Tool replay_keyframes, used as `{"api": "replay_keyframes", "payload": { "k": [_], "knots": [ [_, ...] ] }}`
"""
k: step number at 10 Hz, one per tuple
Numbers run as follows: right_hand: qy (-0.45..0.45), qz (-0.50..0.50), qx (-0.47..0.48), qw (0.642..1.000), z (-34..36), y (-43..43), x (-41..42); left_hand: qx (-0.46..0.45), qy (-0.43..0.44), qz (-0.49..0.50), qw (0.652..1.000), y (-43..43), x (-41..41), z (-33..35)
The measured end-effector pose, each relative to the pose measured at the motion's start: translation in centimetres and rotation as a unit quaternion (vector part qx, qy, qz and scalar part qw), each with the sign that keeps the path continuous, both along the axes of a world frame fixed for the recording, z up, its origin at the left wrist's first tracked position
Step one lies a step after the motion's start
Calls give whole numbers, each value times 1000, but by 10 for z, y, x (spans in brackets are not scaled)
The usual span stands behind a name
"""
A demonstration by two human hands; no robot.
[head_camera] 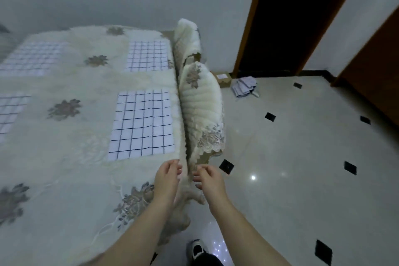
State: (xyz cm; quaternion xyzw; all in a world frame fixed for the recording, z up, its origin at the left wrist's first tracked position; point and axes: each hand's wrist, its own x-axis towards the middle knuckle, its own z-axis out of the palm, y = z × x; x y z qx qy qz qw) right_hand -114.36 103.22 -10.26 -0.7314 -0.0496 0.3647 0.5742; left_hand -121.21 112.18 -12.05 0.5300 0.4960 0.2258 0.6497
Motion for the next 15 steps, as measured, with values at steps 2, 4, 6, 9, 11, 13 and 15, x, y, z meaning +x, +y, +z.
{"api": "replay_keyframes", "payload": {
  "k": [2, 4, 6, 9, 11, 13, 15],
  "knots": [
    [11, 111, 23, 993, -4, 70, 22, 5, 12, 153, 988, 47, -9, 4],
    [-41, 192, -8, 981, -19, 108, 43, 22, 28, 232, 972, 73, -13, 6],
    [-262, 285, -38, 921, -27, 138, 60, 145, 151, 145, 967, 93, -7, 0],
    [-444, 464, -194, 741, -51, 179, 70, 281, 475, -158, 819, 140, 11, -33],
    [-434, 508, -272, 692, -73, 183, 66, 248, 510, -174, 805, 152, 4, -52],
    [-437, 492, -282, 698, -75, 187, 65, 253, 506, -181, 804, 159, 3, -57],
    [-425, 490, -284, 707, -70, 191, 69, 258, 499, -190, 805, 167, 5, -56]
  ]
}}
